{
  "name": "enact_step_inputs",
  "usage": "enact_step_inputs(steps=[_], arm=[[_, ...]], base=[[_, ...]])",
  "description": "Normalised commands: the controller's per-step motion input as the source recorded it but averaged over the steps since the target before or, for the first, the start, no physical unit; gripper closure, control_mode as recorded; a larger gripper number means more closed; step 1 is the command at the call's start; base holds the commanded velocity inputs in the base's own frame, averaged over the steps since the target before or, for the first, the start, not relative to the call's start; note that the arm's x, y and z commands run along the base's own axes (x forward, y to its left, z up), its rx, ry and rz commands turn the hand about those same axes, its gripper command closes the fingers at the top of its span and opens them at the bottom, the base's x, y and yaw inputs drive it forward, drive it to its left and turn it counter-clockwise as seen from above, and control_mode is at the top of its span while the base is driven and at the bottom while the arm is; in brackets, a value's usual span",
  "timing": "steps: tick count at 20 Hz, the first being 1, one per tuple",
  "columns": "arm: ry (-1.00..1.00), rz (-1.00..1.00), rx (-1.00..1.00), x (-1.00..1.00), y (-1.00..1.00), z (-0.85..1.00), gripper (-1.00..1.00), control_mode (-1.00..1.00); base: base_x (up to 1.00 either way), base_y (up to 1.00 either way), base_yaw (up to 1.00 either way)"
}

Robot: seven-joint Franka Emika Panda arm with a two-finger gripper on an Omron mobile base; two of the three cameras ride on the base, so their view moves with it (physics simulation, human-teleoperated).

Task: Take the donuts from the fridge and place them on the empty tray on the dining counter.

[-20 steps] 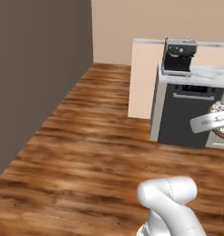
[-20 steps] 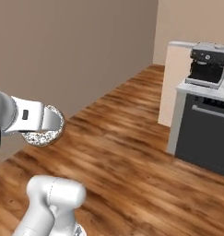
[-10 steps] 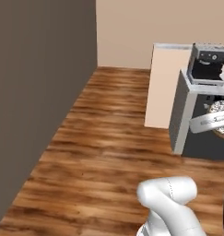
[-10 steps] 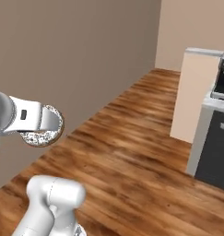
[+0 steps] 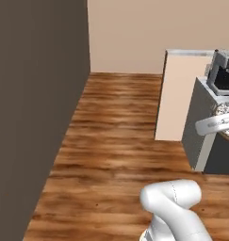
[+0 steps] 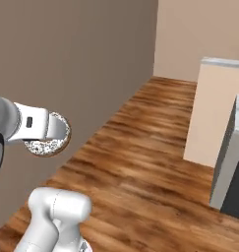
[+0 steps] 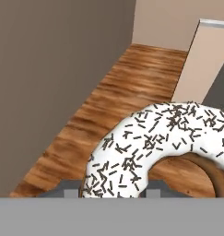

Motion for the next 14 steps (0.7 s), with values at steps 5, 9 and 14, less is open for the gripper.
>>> enact_step_inputs(steps=[5,9,14], arm=[[0.0,0.0,0.0,0.0,0.0,0.0,1.0,1.0],[0.0,0.0,0.0,0.0,0.0,0.0,1.0,1.0],[0.0,0.0,0.0,0.0,0.0,0.0,1.0,1.0]], base=[[0.9,0.65,-0.78],[0.75,0.58,-0.85],[0.81,0.74,-0.8]])
